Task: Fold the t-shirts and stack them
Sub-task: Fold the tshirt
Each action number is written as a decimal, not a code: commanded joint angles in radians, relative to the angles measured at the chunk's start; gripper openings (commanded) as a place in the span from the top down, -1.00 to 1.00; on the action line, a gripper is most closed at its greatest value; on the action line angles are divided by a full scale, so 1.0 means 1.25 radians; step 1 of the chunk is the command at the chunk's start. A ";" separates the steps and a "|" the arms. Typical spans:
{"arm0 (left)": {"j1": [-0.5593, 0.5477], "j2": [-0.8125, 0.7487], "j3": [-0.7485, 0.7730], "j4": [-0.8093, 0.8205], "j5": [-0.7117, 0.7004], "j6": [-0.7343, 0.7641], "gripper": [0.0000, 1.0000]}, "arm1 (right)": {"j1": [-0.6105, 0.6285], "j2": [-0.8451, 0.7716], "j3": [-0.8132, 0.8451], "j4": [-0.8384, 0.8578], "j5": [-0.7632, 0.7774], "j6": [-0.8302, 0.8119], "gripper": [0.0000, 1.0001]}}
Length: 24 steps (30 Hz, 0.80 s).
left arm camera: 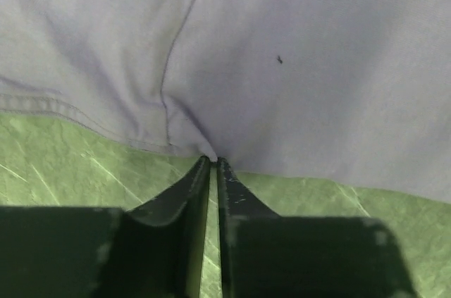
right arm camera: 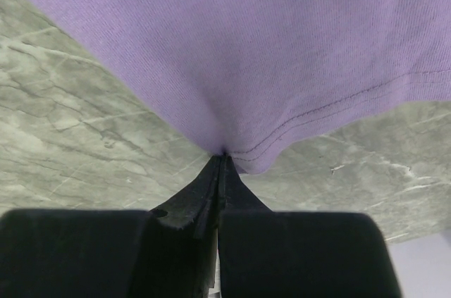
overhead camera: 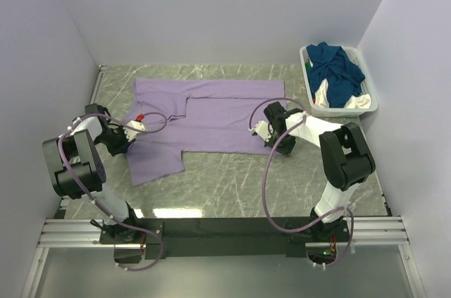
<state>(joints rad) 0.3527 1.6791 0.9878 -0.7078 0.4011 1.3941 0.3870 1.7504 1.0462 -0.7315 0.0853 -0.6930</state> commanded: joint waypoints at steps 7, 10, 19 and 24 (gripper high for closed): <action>0.031 -0.105 -0.039 -0.095 -0.012 0.033 0.05 | -0.019 -0.026 0.009 -0.010 -0.007 -0.030 1.00; 0.031 -0.139 -0.028 -0.117 0.023 0.055 0.04 | -0.018 -0.020 0.015 -0.011 -0.009 -0.030 1.00; 0.020 -0.121 -0.001 -0.152 0.062 0.101 0.10 | -0.019 -0.009 0.025 -0.012 -0.012 -0.025 1.00; -0.008 -0.089 -0.010 -0.108 0.056 0.086 0.10 | -0.018 -0.003 0.029 -0.016 -0.013 -0.024 1.00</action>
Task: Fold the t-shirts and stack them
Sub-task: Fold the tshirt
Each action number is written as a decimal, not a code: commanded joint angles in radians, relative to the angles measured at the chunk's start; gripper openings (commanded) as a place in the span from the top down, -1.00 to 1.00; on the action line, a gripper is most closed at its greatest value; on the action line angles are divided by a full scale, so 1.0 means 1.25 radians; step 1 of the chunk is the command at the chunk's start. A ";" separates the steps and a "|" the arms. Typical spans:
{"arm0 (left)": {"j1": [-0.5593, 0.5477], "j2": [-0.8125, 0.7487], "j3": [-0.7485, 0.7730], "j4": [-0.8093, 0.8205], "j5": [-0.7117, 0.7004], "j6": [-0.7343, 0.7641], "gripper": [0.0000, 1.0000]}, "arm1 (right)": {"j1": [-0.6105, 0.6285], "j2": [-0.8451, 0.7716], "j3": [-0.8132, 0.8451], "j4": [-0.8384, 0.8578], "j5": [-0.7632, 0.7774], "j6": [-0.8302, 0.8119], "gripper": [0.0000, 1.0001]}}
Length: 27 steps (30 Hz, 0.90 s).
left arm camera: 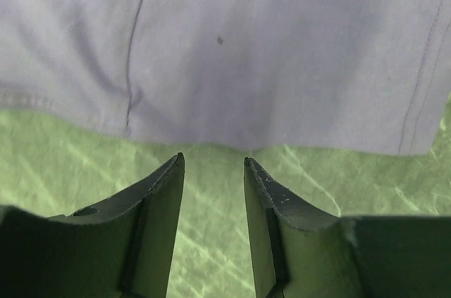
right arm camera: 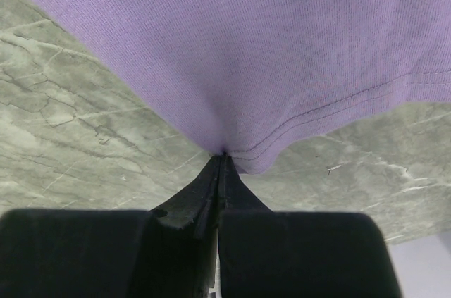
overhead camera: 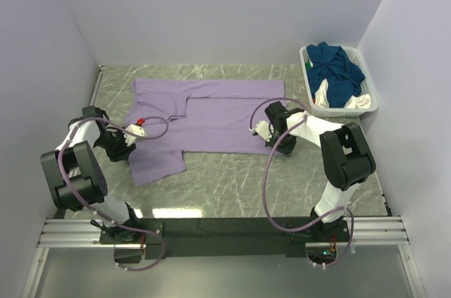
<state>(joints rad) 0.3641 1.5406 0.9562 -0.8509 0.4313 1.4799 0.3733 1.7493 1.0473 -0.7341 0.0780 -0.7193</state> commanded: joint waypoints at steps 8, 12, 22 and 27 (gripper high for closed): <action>-0.051 0.081 -0.003 0.071 0.002 0.005 0.19 | -0.008 0.004 0.032 -0.014 -0.003 -0.004 1.00; -0.056 0.077 -0.031 0.059 -0.037 0.021 0.50 | -0.008 0.007 0.036 -0.016 -0.002 -0.004 1.00; -0.037 -0.035 -0.076 -0.044 -0.017 0.017 0.99 | -0.014 -0.042 0.014 -0.030 -0.013 -0.018 1.00; -0.015 -0.073 -0.063 -0.085 0.001 0.015 0.99 | -0.025 -0.081 -0.001 -0.036 -0.017 -0.026 1.00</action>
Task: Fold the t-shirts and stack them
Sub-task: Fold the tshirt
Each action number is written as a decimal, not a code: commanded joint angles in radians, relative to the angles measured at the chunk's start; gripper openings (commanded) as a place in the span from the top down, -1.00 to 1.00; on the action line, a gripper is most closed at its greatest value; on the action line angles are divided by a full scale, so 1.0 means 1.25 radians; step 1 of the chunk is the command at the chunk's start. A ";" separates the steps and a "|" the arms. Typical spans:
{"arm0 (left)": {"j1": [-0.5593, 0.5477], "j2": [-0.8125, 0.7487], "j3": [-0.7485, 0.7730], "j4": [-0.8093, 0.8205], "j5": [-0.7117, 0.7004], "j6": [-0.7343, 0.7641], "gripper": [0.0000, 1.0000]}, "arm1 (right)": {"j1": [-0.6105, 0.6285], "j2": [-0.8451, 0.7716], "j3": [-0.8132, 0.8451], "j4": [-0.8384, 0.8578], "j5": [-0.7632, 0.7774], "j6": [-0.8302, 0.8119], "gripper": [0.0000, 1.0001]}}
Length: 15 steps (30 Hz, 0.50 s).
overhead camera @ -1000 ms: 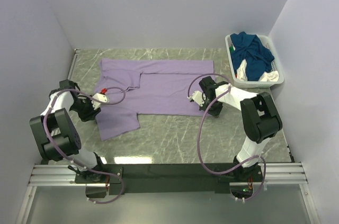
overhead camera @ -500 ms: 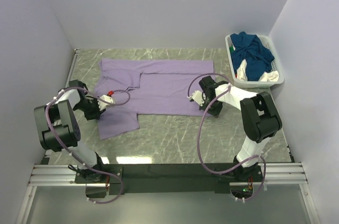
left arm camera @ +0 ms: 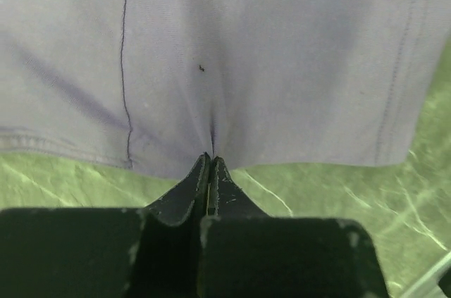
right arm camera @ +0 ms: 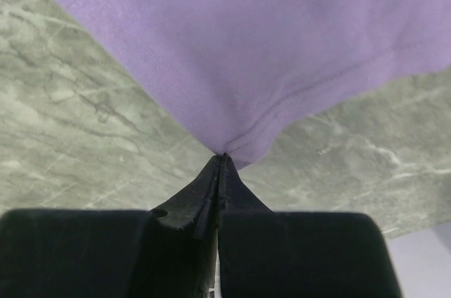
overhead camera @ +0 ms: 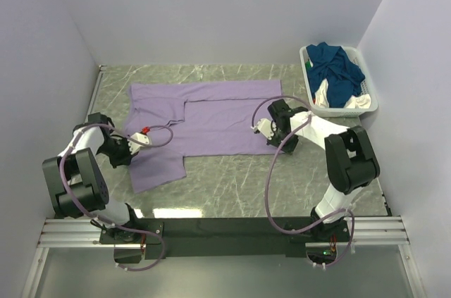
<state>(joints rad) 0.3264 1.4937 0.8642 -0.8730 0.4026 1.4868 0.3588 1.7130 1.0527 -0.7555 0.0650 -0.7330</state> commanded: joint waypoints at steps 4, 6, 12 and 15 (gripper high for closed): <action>0.036 -0.045 0.045 -0.107 0.050 0.007 0.99 | -0.028 -0.079 0.003 -0.041 -0.016 -0.023 1.00; 0.046 -0.043 0.073 -0.129 0.064 0.003 0.99 | -0.031 -0.093 0.009 -0.052 -0.019 -0.028 1.00; 0.057 -0.006 0.153 -0.164 0.116 -0.022 0.99 | -0.048 -0.076 0.045 -0.058 -0.018 -0.036 1.00; 0.057 0.016 0.183 -0.172 0.126 -0.035 0.99 | -0.055 -0.057 0.073 -0.059 -0.023 -0.035 1.00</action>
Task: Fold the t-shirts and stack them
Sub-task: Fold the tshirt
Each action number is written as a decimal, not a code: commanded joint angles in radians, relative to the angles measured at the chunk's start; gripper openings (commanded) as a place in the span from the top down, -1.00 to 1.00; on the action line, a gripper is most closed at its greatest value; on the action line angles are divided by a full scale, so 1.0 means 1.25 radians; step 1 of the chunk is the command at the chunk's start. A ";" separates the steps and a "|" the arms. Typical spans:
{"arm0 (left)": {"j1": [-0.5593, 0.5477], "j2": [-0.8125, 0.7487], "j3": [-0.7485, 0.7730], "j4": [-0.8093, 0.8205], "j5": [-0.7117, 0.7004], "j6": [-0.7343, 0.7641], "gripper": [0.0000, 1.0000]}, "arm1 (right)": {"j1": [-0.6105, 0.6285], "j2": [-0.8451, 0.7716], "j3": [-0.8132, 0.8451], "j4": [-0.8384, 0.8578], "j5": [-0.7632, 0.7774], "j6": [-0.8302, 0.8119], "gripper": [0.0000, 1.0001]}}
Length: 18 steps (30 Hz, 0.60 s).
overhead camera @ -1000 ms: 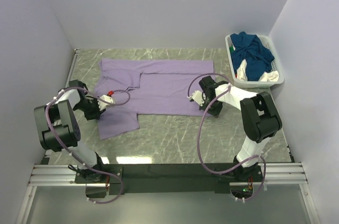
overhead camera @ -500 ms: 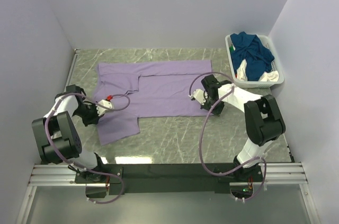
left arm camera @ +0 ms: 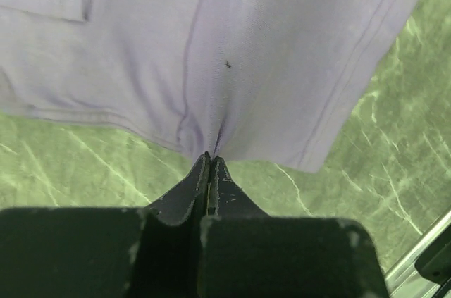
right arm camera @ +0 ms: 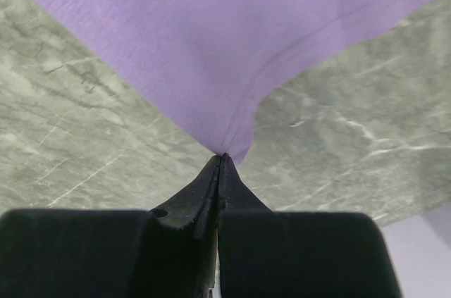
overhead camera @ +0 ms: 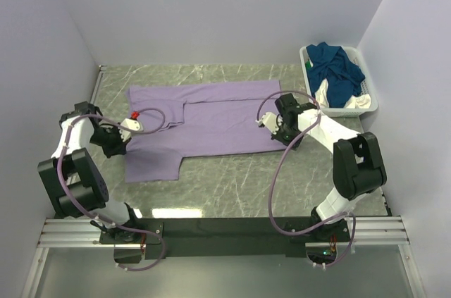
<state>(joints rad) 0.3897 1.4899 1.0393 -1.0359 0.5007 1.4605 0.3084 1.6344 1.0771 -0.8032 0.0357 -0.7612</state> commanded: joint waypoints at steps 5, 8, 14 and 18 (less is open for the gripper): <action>0.005 0.045 0.080 -0.029 0.058 -0.058 0.99 | -0.025 0.046 0.108 -0.029 -0.002 -0.016 1.00; 0.005 0.070 0.113 -0.023 0.074 -0.087 0.99 | -0.032 0.078 0.152 -0.040 -0.004 -0.019 1.00; 0.004 0.142 0.216 -0.028 0.105 -0.145 0.99 | -0.056 0.132 0.239 -0.058 0.003 -0.033 1.00; -0.004 0.192 0.280 -0.023 0.125 -0.187 0.99 | -0.069 0.172 0.293 -0.070 0.006 -0.040 1.00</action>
<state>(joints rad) 0.3885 1.6939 1.3121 -1.0588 0.5941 1.2839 0.2428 1.8229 1.3720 -0.8593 0.0326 -0.7895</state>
